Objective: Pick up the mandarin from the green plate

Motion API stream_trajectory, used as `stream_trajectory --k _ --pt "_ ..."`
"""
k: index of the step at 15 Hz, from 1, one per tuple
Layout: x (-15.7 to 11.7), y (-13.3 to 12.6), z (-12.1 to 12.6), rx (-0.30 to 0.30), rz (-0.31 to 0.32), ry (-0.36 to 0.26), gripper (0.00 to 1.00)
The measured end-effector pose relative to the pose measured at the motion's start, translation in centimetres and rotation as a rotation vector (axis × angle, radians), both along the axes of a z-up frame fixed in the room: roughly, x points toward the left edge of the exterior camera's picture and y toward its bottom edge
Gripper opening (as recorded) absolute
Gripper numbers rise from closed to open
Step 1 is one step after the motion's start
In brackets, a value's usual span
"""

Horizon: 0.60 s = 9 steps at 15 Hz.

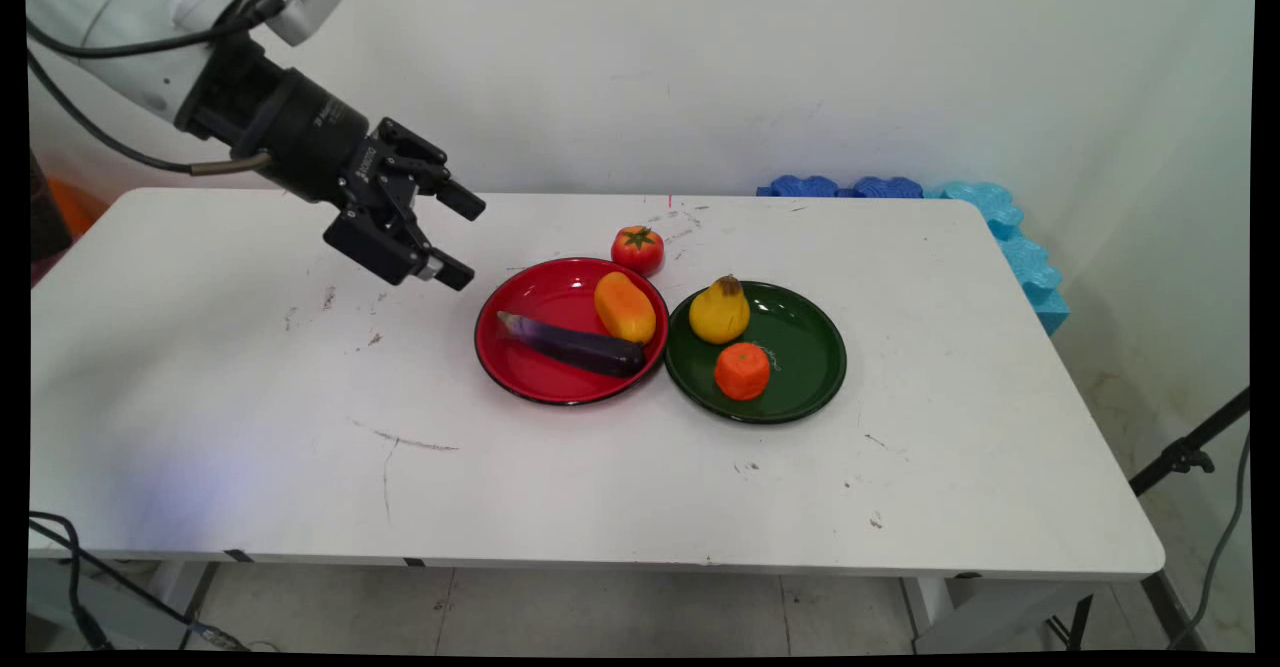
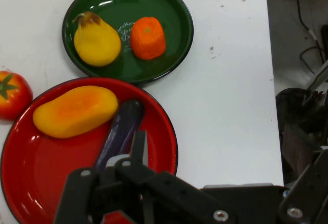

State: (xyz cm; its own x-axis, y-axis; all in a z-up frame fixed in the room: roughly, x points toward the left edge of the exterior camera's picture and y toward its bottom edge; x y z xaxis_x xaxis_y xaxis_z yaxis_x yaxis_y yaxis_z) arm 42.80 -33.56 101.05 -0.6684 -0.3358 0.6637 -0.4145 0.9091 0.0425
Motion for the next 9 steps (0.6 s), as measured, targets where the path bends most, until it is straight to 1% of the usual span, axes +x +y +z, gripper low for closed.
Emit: stream_trajectory --k 4,6,9 --pt "-1.4 -0.6 0.5 0.002 0.012 -0.003 1.0" --pt "-2.6 -1.2 0.7 0.001 0.018 -0.001 1.0" --pt "-5.2 -2.6 1.4 -0.002 0.026 0.005 1.0"
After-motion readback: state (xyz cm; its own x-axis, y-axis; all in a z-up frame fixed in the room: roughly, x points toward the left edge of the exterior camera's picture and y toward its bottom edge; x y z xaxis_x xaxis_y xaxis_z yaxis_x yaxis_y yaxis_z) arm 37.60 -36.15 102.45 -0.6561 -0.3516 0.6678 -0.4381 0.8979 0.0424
